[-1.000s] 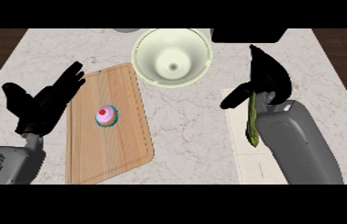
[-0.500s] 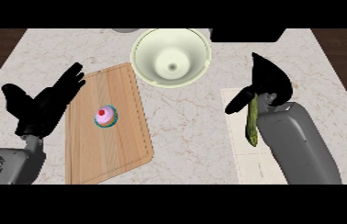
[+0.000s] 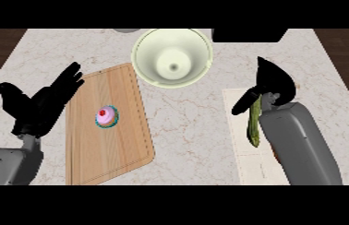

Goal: Pick the squash from the placemat and place it in the bowl

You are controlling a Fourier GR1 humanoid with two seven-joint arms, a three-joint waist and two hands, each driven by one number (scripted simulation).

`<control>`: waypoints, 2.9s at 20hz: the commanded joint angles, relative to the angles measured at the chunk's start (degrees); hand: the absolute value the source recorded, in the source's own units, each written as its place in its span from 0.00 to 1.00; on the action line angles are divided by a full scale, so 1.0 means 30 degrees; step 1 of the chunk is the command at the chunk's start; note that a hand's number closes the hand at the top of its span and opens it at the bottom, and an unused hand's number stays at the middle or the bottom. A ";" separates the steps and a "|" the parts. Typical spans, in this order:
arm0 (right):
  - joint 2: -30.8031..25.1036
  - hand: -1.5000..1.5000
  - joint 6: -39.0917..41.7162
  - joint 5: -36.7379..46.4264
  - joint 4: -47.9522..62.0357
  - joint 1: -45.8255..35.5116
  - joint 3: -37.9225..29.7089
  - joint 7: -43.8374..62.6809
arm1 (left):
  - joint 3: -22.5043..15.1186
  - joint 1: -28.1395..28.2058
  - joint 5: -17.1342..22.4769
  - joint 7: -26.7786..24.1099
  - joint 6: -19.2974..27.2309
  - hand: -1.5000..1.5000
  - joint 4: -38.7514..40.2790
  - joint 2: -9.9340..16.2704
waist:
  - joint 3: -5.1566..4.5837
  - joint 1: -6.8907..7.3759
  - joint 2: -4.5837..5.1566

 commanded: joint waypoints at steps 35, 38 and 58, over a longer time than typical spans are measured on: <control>0.0283 0.00 -0.3008 0.2542 0.9328 0.1105 -0.3958 -0.5038 | 0.1497 0.0725 -0.2487 0.0489 -0.1282 0.50 -0.1067 -0.2375 | 0.0018 0.0135 0.0049; 0.1032 1.00 -0.2800 0.2519 0.8533 0.1229 -0.3566 -0.4176 | 0.2679 0.0440 -0.2193 0.0253 -0.2256 0.50 -0.0385 -0.2019 | 0.0012 0.0078 0.0029; 0.0329 1.00 -0.2425 0.3751 0.4165 0.2964 -0.1559 -0.6412 | 0.2608 0.1232 -0.3262 0.0514 -0.2486 0.50 -0.1496 -0.3228 | 0.0010 -0.0023 -0.0032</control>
